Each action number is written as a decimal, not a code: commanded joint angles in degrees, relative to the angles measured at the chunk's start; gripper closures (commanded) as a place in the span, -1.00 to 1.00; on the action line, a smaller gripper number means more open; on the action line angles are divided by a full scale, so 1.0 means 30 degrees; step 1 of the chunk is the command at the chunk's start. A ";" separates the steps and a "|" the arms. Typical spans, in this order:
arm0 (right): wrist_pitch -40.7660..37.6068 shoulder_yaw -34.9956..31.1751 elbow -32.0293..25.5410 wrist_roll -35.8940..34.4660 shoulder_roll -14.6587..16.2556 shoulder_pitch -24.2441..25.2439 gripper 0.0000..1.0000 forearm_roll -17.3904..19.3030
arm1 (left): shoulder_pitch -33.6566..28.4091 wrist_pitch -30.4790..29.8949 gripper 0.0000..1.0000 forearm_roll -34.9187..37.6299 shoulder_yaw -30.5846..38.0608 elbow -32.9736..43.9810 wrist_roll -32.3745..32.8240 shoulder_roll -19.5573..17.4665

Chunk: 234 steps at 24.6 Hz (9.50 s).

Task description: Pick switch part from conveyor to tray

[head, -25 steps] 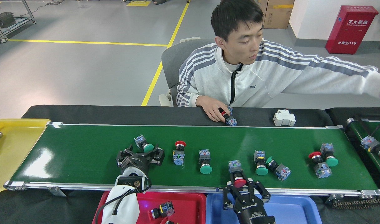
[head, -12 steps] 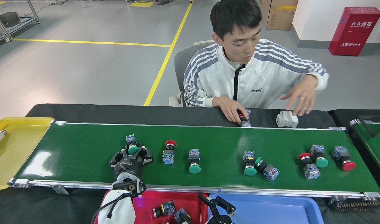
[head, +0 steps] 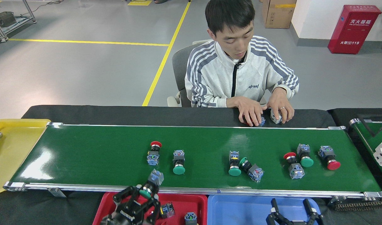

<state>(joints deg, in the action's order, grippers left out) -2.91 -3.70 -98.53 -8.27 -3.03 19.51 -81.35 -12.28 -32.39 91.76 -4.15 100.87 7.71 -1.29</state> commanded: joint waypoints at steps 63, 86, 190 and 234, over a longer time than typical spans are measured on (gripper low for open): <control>0.3227 0.1085 0.0295 0.1291 -0.1394 -0.2519 -0.96 -0.0393 | 0.7317 0.1569 0.90 -0.1523 0.3199 -0.7843 -0.2510 -0.1796; 0.3579 0.4396 0.7238 0.5744 -0.1833 -1.0048 0.56 -0.1565 | 0.1018 0.6520 -1.00 -0.1611 0.4049 -0.2365 -0.2422 -0.1298; 0.4604 0.3927 0.0441 0.0324 -0.0867 -0.1699 -0.97 -0.1301 | 0.8430 0.6169 0.85 -0.1201 0.4752 -1.1505 -0.3419 -0.2324; -0.3628 0.5040 1.5998 0.3869 -0.1511 -1.6523 0.69 -0.1096 | 0.2629 0.3649 -1.00 -0.1113 0.4283 -0.3507 -0.2891 -0.0947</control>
<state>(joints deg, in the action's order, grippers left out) -13.81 11.34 -50.63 2.74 -7.02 -28.63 -84.31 -5.78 -21.78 88.24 8.69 90.64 -2.26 -4.17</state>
